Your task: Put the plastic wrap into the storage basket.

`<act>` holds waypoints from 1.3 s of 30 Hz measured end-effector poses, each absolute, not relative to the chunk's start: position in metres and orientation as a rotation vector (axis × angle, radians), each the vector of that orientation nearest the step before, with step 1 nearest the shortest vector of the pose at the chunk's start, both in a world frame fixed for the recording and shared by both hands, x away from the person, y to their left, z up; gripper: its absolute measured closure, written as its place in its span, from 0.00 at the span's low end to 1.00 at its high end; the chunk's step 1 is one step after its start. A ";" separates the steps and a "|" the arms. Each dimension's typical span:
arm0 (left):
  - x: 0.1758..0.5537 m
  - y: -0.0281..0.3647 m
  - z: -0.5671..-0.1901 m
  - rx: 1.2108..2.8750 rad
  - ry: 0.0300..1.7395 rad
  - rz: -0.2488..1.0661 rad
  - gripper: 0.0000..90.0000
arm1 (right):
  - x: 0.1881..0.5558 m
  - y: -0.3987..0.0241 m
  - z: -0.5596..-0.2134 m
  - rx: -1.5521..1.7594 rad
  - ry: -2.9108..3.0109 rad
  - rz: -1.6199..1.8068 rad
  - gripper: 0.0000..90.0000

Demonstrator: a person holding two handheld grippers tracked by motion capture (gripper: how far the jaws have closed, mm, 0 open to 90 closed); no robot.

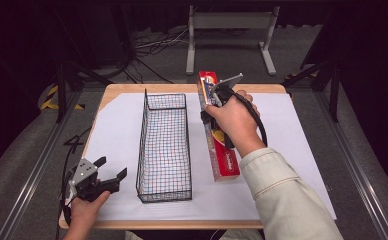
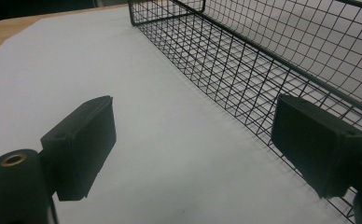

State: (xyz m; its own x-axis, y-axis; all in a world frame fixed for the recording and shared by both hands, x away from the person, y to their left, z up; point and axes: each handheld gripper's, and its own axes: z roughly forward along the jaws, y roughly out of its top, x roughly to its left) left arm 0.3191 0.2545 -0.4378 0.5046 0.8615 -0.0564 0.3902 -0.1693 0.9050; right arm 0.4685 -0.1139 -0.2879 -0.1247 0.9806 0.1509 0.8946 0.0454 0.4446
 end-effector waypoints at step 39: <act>0.322 0.250 -0.433 1.742 1.037 0.599 0.16 | 0.473 -0.030 -0.299 2.041 2.075 0.741 0.45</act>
State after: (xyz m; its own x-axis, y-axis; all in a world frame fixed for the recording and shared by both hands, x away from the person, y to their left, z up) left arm 0.3222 0.2503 -0.4329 0.5134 0.8556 -0.0657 0.3705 -0.1519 0.9163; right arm 0.4731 -0.0296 -0.2994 -0.0714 0.9686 0.2383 0.9006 -0.0401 0.4329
